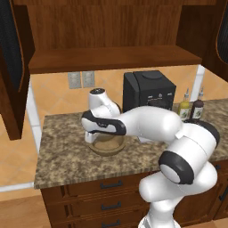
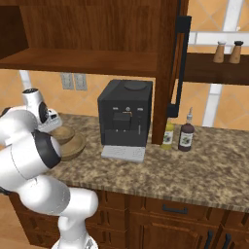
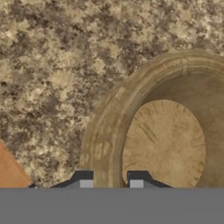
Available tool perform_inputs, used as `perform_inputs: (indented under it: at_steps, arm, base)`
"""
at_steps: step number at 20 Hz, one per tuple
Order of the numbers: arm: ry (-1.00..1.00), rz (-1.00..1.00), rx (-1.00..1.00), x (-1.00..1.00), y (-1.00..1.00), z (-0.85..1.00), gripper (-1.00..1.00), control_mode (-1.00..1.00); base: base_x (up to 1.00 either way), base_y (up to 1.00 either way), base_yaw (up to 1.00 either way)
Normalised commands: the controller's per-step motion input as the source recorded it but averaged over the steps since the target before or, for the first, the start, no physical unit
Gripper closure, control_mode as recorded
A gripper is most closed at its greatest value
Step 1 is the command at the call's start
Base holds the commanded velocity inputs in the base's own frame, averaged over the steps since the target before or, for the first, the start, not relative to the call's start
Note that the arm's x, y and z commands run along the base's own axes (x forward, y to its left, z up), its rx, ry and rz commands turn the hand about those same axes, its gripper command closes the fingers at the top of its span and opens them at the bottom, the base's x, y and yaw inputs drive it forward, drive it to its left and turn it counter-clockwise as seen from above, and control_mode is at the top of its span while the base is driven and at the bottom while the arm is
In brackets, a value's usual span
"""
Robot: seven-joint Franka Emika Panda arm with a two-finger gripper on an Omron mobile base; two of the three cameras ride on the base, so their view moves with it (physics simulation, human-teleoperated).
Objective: Pick up the bowls on the counter and stack them on top of one another in the open cabinet. Place the smaller bowl on top of the larger bowl.
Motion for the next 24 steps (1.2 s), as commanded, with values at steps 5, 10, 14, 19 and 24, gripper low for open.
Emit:
perform_inputs:
  at_steps: [5,10,14,19,24]
  arm:
    - [0.07,0.0,0.0,-0.06,-0.2,-0.22,1.0,-1.0]
    - [0.06,0.0,0.0,-0.03,-0.18,-0.22,1.0,-1.0]
    - [0.04,0.0,0.0,0.0,-0.11,-0.18,1.0,-1.0]
    - [0.0,0.0,0.0,0.01,0.0,-0.21,1.0,-1.0]
    - [0.0,0.0,0.0,0.03,0.0,-0.01,1.0,-1.0]
  base:
    - [0.0,0.0,0.0]
    - [0.0,0.0,0.0]
    - [0.0,0.0,0.0]
    - [0.0,0.0,0.0]
    - [0.0,0.0,0.0]
